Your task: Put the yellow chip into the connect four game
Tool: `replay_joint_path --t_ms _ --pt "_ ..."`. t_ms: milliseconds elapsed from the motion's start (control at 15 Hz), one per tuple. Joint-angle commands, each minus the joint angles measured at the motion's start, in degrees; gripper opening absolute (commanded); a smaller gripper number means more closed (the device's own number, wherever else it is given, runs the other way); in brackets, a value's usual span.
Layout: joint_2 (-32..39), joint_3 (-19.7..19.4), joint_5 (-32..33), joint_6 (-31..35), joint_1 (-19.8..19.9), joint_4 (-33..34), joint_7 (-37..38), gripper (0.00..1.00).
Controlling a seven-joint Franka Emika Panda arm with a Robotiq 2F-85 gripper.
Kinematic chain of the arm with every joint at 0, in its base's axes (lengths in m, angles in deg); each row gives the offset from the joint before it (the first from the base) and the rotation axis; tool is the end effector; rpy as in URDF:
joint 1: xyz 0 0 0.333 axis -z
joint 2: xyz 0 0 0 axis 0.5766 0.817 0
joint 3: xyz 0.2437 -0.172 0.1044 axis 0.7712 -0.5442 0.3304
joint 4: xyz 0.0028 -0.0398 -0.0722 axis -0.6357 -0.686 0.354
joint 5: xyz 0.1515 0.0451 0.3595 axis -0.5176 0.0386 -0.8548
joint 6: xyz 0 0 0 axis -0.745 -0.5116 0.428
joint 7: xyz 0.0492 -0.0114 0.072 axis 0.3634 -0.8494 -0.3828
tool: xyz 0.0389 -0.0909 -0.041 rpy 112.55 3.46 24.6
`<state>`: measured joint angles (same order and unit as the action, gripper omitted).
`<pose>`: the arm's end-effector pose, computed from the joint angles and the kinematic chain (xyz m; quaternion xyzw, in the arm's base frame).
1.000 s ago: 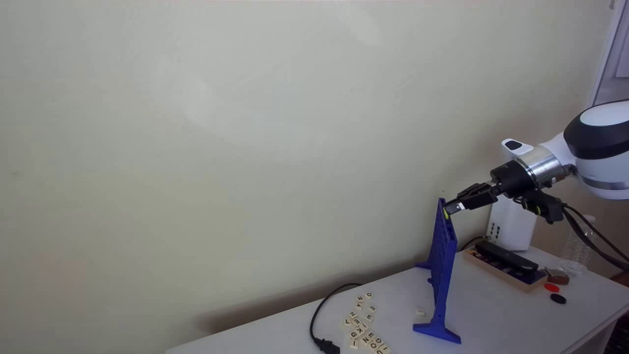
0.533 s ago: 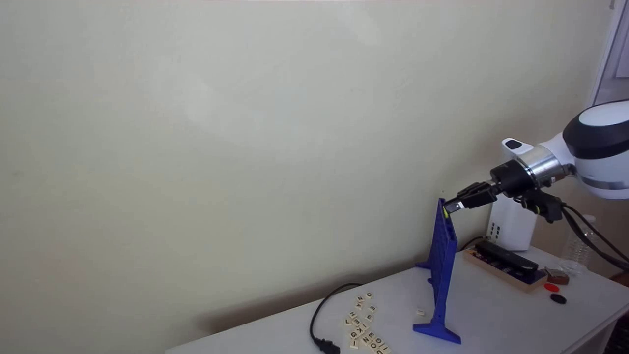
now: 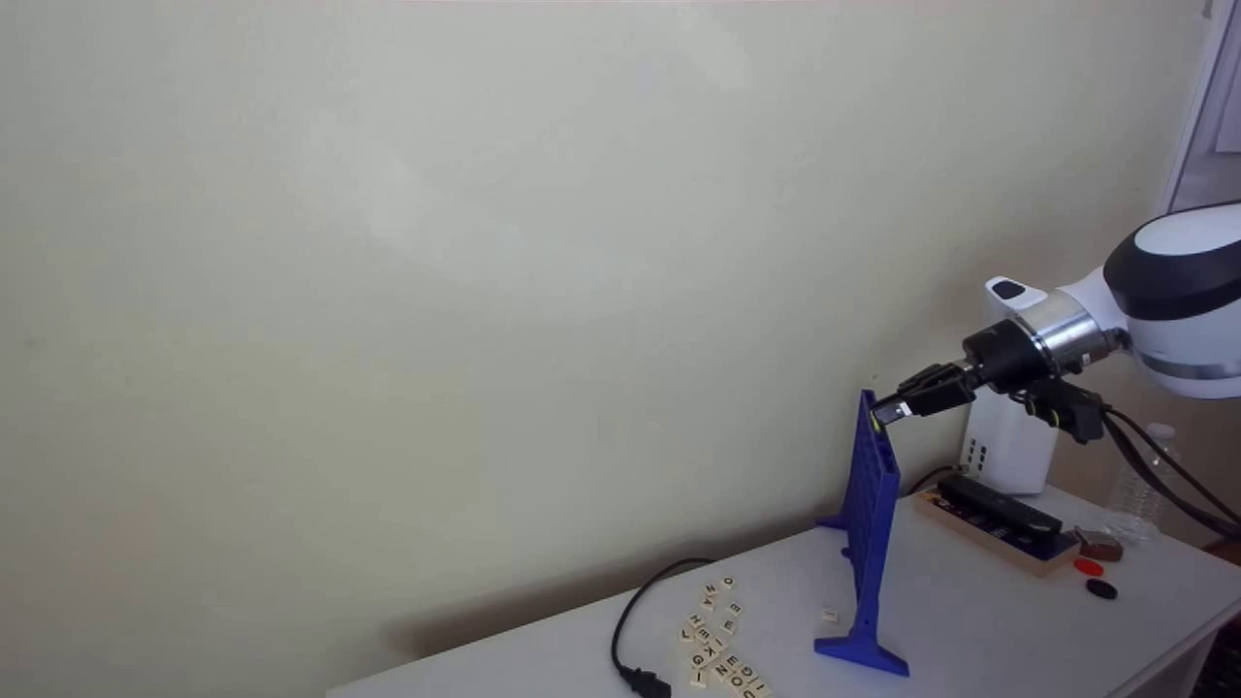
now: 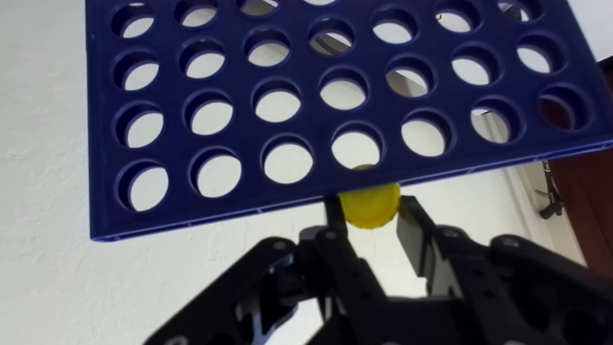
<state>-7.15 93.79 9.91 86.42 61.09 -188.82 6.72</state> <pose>0.4740 -0.1092 0.2142 -0.8307 -0.3145 -0.3891 0.2440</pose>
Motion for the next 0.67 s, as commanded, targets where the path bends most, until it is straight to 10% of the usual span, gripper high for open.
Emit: replay_joint_path --t_ms 0,133,200,600 --pt "-0.96 -1.14 -0.38 1.53 -1.58 0.5 -0.08 0.08" --pt "-0.74 -0.85 -0.42 1.5 -1.36 0.35 -0.04 0.08" --pt "-0.76 -0.69 -0.43 1.48 -1.24 0.2 0.0 0.58" --pt "-0.79 -0.37 -0.41 1.05 -1.0 0.03 -0.06 0.93"
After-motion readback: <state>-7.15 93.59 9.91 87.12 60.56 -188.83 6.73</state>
